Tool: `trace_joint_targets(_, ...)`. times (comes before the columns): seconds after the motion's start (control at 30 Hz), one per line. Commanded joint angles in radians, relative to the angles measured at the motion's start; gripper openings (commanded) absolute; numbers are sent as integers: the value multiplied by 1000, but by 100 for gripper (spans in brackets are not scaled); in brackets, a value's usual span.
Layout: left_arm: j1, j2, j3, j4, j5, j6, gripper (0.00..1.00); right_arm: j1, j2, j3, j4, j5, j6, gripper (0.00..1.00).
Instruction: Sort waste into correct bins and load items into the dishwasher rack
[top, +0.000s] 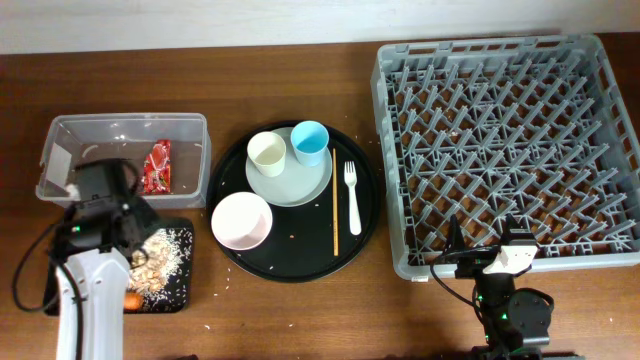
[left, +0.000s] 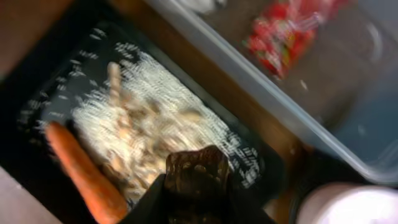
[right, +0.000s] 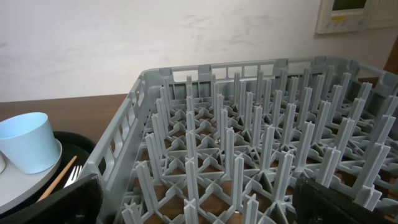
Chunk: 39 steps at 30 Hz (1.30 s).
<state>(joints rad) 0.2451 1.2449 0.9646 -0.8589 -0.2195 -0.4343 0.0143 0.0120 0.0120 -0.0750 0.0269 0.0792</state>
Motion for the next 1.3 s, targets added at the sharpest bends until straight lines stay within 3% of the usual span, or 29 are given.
trace_joint_targets(0.0, 101, -10, -73, 80, -95, 1, 24, 5, -6, -6, -5, 11, 4, 99)
trace_joint_targets(0.13, 193, -10, -223, 259, -94, -11, 24, 5, -6, -6, -5, 11, 4, 99)
trace_joint_targets(0.17, 217, -10, -260, 305, -95, -22, 36, 5, -6, -6, -5, 11, 4, 99)
trace_joint_targets(0.33, 249, 32, -282, 336, -92, -25, 39, 5, -6, -6, -5, 11, 4, 99)
trace_joint_targets(0.37, 249, 50, -282, 343, -91, -25, 51, 5, -6, -6, -5, 11, 4, 99)
trace_joint_targets(0.4, 249, 42, -269, 335, -60, -3, 57, 5, -6, -6, -5, 11, 4, 99)
trace_joint_targets(0.47, 249, -25, -204, 274, 117, 79, 63, 5, -6, -6, -5, 11, 4, 99)
trace_joint_targets(0.57, 248, -236, -154, 195, 672, 164, 66, 5, -6, -6, -5, 11, 4, 99)
trace_joint_targets(0.67, 219, -399, -154, 80, 877, 164, 66, 5, -6, -6, -5, 11, 4, 99)
trace_joint_targets(0.8, -81, -458, -152, 57, 882, 158, 65, 5, -6, -6, -5, 11, 4, 99)
trace_joint_targets(0.93, -309, -348, -53, 48, 735, 78, 69, 5, -6, -6, -5, 11, 4, 99)
trace_joint_targets(0.97, -382, -305, -14, 41, 648, 43, 80, 5, -6, -6, -5, 11, 4, 99)
trace_joint_targets(1.0, -421, -278, 6, 41, 607, 41, 99, 5, -6, -6, -5, 11, 4, 98)
trace_joint_targets(1.17, -472, -190, 25, 112, 544, 39, 99, 5, -6, -6, -5, 11, 4, 99)
trace_joint_targets(1.23, -472, -182, 25, 172, 462, 29, 84, 5, -6, -6, -5, 11, 4, 99)
trace_joint_targets(1.27, -472, -148, 25, 190, 340, -26, 84, 5, -6, -6, -5, 11, 4, 99)
